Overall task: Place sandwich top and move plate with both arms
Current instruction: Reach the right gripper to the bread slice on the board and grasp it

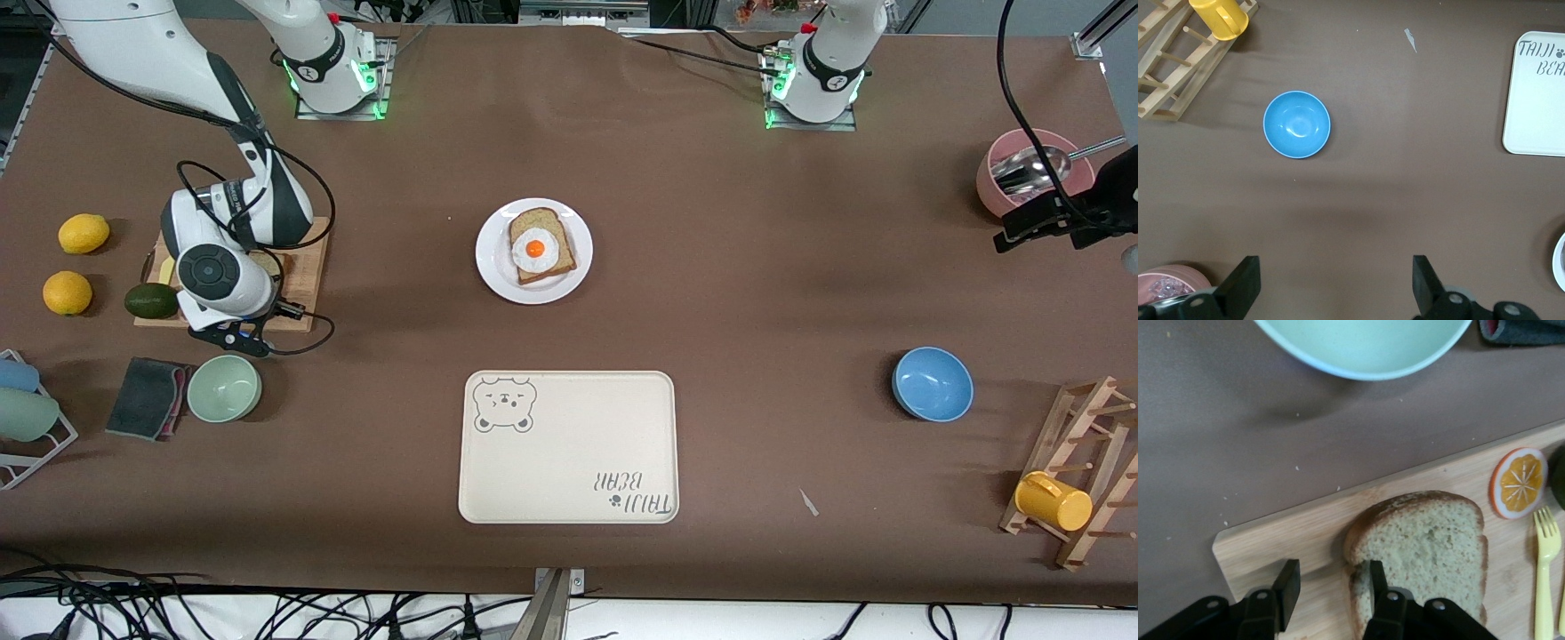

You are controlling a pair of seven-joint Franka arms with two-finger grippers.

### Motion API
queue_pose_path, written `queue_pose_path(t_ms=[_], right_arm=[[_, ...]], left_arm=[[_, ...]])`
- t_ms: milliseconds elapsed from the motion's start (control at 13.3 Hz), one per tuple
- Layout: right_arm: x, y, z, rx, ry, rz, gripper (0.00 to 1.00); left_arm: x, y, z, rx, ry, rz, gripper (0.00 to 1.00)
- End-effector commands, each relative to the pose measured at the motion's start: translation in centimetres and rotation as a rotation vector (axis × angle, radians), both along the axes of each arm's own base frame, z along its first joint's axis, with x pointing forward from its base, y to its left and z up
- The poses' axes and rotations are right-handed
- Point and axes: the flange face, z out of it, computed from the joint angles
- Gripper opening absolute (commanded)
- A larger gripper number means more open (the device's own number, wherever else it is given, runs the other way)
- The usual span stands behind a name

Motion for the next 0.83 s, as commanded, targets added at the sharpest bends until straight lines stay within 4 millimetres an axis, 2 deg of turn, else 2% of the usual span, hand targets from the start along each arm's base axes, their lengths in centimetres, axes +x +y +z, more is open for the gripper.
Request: queue_pose_path(t_ms=[0,150,225,300,450,601,751], right_arm=[[0.0,-0.9,0.3,-0.026,-0.013,0.009,0.5],[-0.2,-1.2,-0.3,-0.033,-0.002,0.011,0.5],[-0.3,-1.3,-0.7,-0.034,0.005,0.01,0.44],[-0.4,-1.3,-1.1,-0.034,0.012,0.011,0.32],[-0.2,-1.3,-1.1,-0.035,0.012,0.012,0.0],[-0.2,-0.9,-1.0,-0.047,0.021,0.027,0.0],[0.1,-0.4,0.0,-0.059,0.039,0.028,0.0]], left_arm=[[0.1,-0.4,-0.1,-0.017,-0.012,0.01,1.0],[0.0,-0.1,-0.4,-0.017,-0.006,0.011,1.0],[0.0,-0.1,-0.3,-0.016,-0.007,0.011,1.0],[0.0,-0.1,-0.3,-0.016,-0.007,0.011,1.0],[0.0,-0.2,-0.2,-0.016,-0.009,0.011,1.0],[-0.1,-0.2,-0.2,-0.016,-0.009,0.011,1.0],[-0.1,-0.1,-0.3,-0.016,-0.007,0.013,1.0]])
